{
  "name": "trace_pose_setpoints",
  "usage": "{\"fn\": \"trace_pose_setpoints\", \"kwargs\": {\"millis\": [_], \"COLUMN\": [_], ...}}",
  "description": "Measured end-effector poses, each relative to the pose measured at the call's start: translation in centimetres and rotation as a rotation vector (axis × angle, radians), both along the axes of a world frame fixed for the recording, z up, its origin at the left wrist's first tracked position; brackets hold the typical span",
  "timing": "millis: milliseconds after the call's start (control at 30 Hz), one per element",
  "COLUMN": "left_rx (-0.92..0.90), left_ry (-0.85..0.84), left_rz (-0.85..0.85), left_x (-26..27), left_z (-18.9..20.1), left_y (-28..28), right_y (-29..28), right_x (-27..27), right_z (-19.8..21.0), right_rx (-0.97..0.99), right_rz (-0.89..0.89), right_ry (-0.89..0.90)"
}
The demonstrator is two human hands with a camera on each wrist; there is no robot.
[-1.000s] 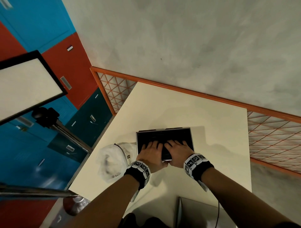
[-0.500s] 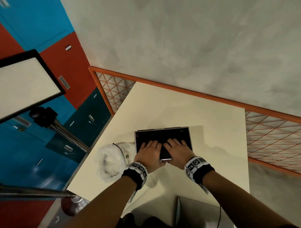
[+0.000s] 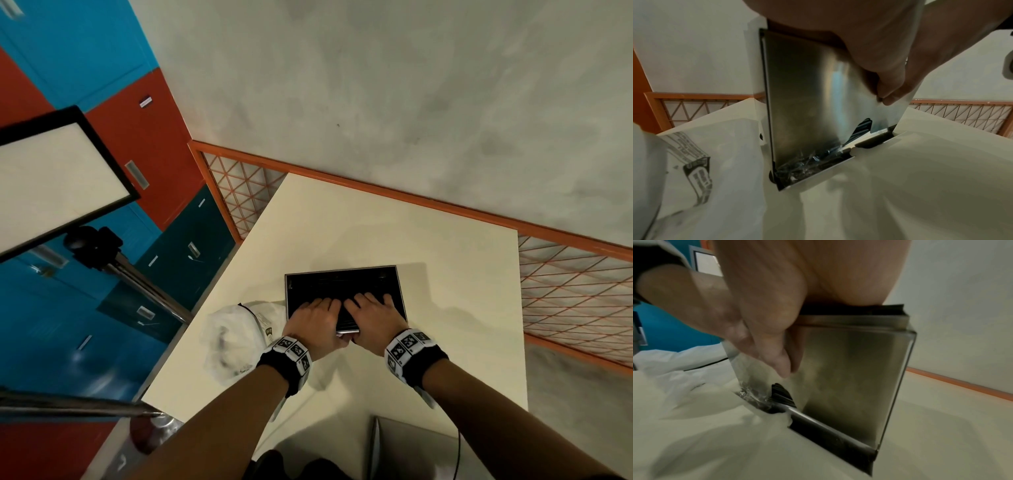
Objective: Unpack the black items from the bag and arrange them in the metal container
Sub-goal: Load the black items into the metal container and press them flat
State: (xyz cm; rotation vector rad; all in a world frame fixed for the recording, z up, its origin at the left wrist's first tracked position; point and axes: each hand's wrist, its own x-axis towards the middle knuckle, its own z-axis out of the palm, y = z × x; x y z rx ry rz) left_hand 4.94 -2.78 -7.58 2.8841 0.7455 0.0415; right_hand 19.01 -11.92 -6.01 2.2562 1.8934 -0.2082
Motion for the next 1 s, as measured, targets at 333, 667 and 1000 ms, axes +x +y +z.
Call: {"fn": "trace_pose_setpoints", "kwargs": {"millis": [333,667,1000], "left_rx": [-0.072,-0.093,0.025], "left_ry": [0.053,0.093,0.035], "left_rz": [0.008,0.029,0.016], "left_x": [0.3,0.4,-0.4], "left_z": [0.1,-0.2,-0.1], "left_y": [0.3,0.2,-0.5], "right_y": [0.5,0.7,0.2], "right_x": [-0.1,0.3,0.2], "right_z": [0.2,-0.1,-0.2], "right_rx": [-0.039,-0.055,-0.031], "right_rz": [0.003,0.004,0.036], "right_ry": [0.006,0.048,0.060]}}
